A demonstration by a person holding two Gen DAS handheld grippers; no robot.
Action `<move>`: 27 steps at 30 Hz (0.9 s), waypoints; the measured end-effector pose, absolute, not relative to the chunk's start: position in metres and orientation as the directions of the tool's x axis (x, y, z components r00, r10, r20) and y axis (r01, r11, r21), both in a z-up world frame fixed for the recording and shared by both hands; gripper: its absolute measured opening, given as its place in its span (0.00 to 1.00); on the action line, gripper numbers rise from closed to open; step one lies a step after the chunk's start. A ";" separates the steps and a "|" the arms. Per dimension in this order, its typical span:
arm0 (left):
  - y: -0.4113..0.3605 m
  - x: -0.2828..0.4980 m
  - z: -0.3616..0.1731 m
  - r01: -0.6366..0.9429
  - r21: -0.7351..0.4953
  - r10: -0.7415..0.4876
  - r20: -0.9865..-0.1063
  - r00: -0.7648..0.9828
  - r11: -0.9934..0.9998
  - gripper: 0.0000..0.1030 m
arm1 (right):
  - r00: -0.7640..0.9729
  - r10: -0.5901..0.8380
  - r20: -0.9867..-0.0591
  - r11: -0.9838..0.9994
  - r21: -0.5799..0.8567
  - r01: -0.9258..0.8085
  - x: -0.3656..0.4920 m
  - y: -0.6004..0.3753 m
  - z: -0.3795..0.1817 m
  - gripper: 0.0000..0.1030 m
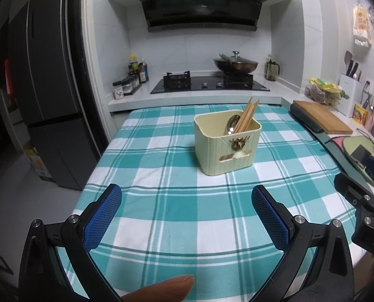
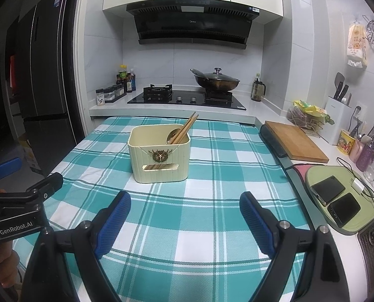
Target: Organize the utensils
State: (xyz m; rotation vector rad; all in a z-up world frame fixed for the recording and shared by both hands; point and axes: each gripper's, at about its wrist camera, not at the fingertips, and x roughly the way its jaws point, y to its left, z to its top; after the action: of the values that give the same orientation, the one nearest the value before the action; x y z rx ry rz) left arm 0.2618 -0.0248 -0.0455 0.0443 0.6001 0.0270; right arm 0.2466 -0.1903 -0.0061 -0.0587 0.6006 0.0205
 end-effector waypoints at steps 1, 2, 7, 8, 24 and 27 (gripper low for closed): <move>-0.025 0.261 -0.046 -0.010 0.048 0.035 -0.564 0.825 0.999 1.00 | 0.825 0.002 -0.565 0.998 -0.049 -0.036 0.247 -0.190 -0.006 0.87; -0.025 0.261 -0.046 -0.008 0.047 0.034 -0.565 0.824 0.999 1.00 | 0.826 0.001 -0.564 0.998 -0.049 -0.035 0.247 -0.190 -0.005 0.87; -0.027 0.262 -0.046 -0.005 0.053 0.034 -0.567 0.823 0.999 1.00 | 0.830 -0.003 -0.557 0.998 -0.057 -0.035 0.244 -0.188 -0.003 0.87; -0.027 0.261 -0.046 -0.005 0.052 0.033 -0.567 0.823 0.999 1.00 | 0.831 -0.004 -0.557 0.998 -0.058 -0.035 0.244 -0.188 -0.002 0.87; -0.028 0.262 -0.043 0.008 0.049 0.021 -0.570 0.821 0.999 1.00 | 0.833 -0.008 -0.554 0.997 -0.065 -0.033 0.243 -0.187 0.001 0.87; -0.029 0.262 -0.043 0.009 0.048 0.020 -0.571 0.821 0.999 1.00 | 0.834 -0.011 -0.552 0.997 -0.067 -0.032 0.244 -0.188 0.003 0.87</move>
State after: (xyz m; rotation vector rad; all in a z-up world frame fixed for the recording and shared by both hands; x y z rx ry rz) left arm 0.2617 -0.0286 -0.0435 0.0497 0.6076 0.0061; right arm 0.2435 -0.1880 0.0026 -0.0748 0.5848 0.0113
